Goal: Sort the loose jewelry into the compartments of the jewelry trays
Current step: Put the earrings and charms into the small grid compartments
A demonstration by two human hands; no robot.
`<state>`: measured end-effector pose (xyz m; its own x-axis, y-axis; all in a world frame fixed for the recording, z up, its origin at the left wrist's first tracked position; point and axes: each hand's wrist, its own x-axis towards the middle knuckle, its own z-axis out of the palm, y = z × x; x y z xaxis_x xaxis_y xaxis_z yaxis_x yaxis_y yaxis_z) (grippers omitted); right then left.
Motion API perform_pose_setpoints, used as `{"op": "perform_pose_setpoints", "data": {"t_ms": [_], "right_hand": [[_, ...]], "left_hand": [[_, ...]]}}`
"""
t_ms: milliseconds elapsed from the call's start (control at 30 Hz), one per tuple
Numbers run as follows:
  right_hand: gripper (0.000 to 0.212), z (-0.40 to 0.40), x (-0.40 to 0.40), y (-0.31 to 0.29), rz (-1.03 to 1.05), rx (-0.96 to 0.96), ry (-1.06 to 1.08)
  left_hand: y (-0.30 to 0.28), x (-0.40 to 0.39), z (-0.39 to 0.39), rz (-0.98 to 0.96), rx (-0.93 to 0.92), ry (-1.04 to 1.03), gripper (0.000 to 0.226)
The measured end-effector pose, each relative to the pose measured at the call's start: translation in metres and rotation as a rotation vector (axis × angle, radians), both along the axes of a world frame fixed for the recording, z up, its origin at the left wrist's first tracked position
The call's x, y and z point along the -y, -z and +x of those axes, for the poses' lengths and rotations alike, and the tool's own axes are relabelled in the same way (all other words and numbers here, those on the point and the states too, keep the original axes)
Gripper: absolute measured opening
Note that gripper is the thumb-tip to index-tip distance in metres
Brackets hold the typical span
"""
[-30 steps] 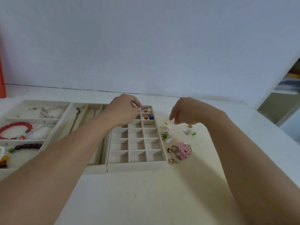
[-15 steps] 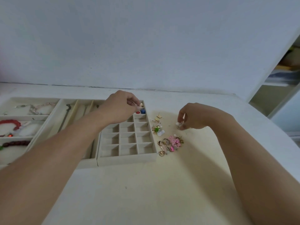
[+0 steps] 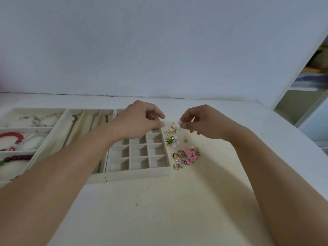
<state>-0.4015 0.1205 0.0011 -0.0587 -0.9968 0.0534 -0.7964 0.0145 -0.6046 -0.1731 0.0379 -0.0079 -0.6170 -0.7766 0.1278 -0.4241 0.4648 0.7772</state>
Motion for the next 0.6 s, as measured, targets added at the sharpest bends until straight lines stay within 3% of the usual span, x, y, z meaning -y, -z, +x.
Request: {"op": "perform_pose_setpoints", "data": {"t_ms": [233, 600], "right_hand": [[0.019, 0.015, -0.003, -0.004, -0.037, 0.431, -0.084], [0.011, 0.020, -0.004, -0.001, -0.030, 0.549, -0.089]], "left_hand": [[-0.004, -0.010, -0.003, 0.045, 0.007, 0.096, 0.029], [-0.002, -0.013, -0.007, 0.048, -0.071, 0.071, 0.012]]}}
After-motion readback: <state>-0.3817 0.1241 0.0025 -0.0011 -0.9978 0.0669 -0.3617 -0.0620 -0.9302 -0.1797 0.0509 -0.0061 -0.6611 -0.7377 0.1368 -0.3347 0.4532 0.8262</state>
